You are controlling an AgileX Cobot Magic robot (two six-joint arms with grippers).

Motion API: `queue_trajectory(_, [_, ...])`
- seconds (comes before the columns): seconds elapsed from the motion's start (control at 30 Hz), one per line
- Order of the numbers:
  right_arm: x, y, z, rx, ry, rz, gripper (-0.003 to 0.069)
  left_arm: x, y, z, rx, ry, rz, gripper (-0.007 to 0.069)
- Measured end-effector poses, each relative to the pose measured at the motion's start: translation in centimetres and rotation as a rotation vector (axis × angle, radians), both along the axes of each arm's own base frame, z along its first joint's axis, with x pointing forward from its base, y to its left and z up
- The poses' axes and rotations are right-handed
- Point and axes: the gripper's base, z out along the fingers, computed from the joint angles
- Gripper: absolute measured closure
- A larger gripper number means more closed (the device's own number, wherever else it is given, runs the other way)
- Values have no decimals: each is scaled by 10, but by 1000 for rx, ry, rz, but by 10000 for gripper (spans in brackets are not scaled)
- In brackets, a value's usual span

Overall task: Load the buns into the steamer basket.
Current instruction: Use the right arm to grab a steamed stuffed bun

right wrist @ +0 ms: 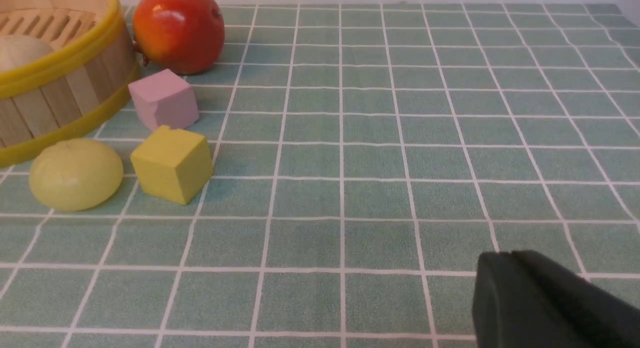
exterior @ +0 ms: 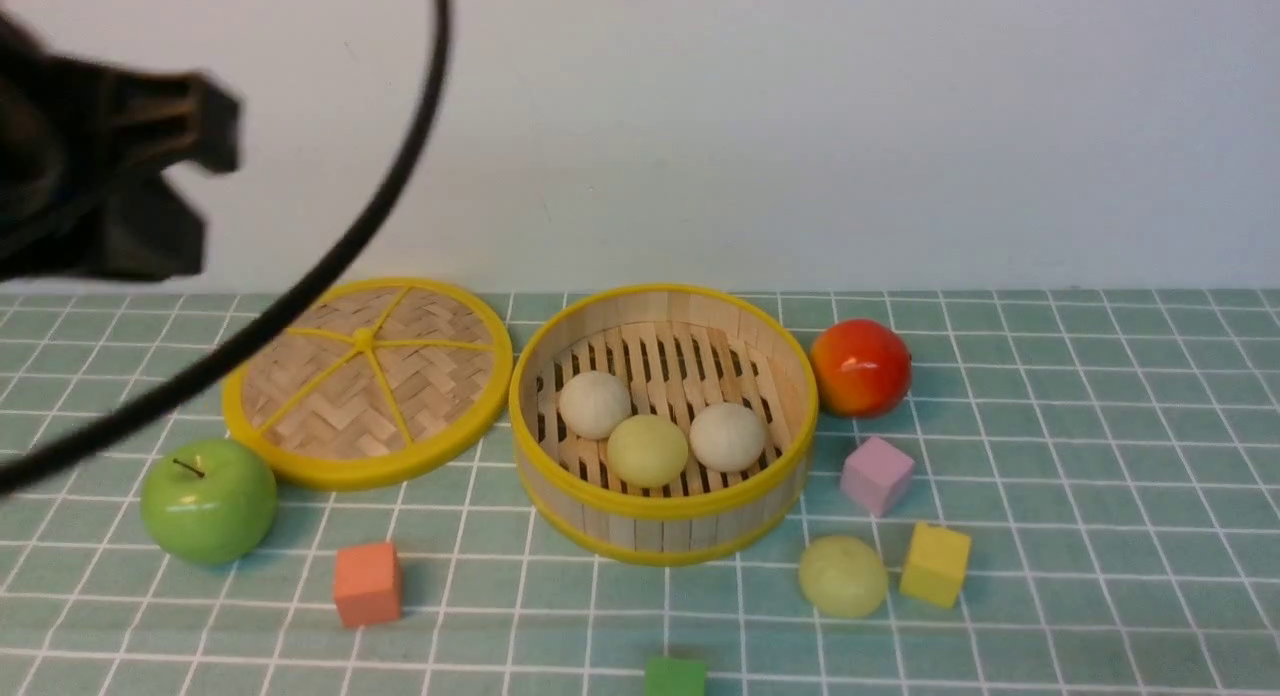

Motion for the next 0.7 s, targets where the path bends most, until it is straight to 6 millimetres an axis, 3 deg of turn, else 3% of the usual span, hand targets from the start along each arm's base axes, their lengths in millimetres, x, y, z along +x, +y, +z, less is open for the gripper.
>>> queue_trajectory(0.13, [0,0,0,0,0,0,617,-45,22,-29,-5,-1,20,550])
queue_trajectory(0.17, [0,0,0,0,0,0,617,-47,23,-31,-7,-1,22,550])
queue_trajectory(0.33, [0,0,0,0,0,0,617,-94,45,-67,-95,-30,81,550])
queue_trajectory(0.5, [0,0,0,0,0,0,617,-115,55,-64,-190,-169,100,547])
queue_trajectory(0.7, [0,0,0,0,0,0,617,-121,59,-60,-209,-228,103,542])
